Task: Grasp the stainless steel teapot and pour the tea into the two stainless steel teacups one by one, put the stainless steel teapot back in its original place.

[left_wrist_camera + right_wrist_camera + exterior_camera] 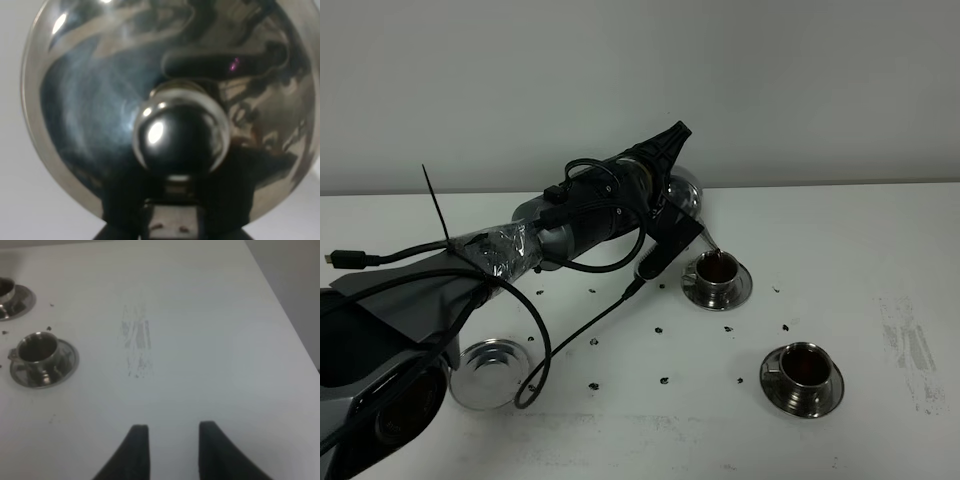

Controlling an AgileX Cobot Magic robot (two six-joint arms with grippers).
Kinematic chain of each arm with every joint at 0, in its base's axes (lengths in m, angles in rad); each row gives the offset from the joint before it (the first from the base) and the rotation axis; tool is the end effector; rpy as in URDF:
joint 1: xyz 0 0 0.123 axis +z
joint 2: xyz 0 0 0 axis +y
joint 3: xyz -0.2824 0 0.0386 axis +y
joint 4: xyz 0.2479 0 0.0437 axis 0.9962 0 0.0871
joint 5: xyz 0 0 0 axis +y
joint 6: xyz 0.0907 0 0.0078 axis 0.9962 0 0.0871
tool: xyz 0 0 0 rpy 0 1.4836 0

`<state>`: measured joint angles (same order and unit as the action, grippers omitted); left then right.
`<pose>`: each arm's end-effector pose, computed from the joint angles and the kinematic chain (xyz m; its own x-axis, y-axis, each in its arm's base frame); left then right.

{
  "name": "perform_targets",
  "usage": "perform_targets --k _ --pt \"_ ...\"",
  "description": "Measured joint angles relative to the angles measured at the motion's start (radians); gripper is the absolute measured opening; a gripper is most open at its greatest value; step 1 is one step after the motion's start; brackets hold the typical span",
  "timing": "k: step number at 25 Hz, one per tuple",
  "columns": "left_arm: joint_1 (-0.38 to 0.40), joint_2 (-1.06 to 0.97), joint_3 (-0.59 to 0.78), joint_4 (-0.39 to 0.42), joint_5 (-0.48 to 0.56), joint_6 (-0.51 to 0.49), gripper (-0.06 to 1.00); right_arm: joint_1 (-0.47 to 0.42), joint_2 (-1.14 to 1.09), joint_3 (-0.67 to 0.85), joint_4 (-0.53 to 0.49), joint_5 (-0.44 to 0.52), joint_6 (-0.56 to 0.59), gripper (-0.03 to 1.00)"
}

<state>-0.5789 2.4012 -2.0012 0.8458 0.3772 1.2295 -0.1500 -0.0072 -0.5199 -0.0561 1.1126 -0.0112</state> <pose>0.4771 -0.2817 0.1815 0.4996 0.6982 0.5127 0.2533 -0.6838 0.6843 -0.0111 -0.0029 0.2785 -0.4787 0.0360 -0.8773 0.1758 0.9829 -0.0556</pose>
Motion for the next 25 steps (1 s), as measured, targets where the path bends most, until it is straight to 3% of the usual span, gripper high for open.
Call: perform_targets --k 7,13,17,25 --pt "0.000 -0.020 0.000 -0.084 0.080 -0.034 0.21 0.000 0.000 0.000 0.000 0.000 0.000 0.23" --pt "0.018 -0.052 0.000 -0.208 0.148 -0.102 0.21 0.000 0.000 0.000 0.000 0.000 0.000 0.23" --pt "0.050 -0.092 0.000 -0.353 0.207 -0.157 0.21 0.000 0.000 0.000 0.000 0.000 0.000 0.23" --pt "0.144 -0.186 0.000 -0.759 0.417 -0.223 0.21 0.000 0.000 0.000 0.000 0.000 0.000 0.23"
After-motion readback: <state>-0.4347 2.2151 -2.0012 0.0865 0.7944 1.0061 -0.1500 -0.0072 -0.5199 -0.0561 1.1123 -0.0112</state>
